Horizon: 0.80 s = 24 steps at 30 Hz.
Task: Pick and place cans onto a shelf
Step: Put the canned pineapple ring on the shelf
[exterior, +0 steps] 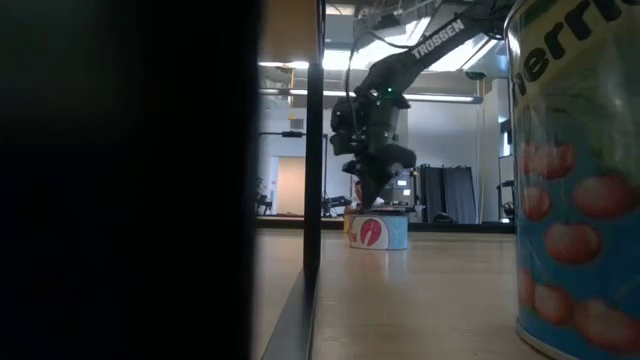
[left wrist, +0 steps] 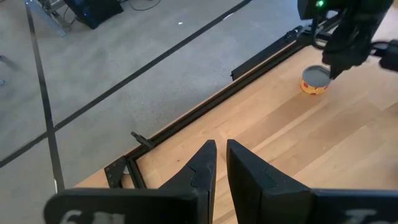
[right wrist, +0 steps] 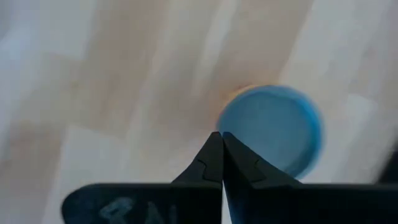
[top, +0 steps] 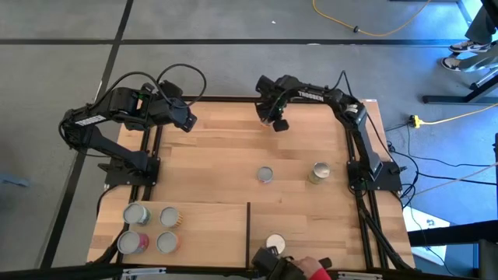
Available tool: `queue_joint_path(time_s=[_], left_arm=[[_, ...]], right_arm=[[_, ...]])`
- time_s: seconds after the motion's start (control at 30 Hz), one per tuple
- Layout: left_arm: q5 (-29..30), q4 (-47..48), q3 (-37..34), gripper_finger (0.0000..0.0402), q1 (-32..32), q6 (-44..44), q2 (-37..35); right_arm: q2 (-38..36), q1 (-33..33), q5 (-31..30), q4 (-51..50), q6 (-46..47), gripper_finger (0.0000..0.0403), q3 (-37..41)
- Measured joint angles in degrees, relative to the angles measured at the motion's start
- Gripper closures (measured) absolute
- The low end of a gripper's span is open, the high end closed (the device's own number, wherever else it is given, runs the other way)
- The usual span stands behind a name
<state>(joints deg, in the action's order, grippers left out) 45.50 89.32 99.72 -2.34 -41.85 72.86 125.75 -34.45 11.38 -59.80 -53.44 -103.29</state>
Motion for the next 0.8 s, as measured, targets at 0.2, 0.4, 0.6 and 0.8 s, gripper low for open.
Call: queue_joint_path(time_s=[0.2, 0.4, 0.6, 0.8], left_arm=[[0.0, 0.0, 0.0, 0.0369, 0.0, 0.0, 0.0], [0.0, 0.0, 0.0, 0.0369, 0.0, 0.0, 0.0], [0.0, 0.0, 0.0, 0.0369, 0.0, 0.0, 0.0], [0.0, 0.0, 0.0, 0.0369, 0.0, 0.0, 0.0]], right_arm=[[0.0, 0.7, -1.7, 3.1, 0.7, 0.0403, 1.4], [0.0, 1.0, -1.6, 1.9, 2.2, 0.0387, 1.5], [0.0, 1.2, -0.8, 1.8, 5.2, 0.0348, 1.5], [0.0, 1.3, -1.1, 1.8, 5.3, 0.0324, 1.5]])
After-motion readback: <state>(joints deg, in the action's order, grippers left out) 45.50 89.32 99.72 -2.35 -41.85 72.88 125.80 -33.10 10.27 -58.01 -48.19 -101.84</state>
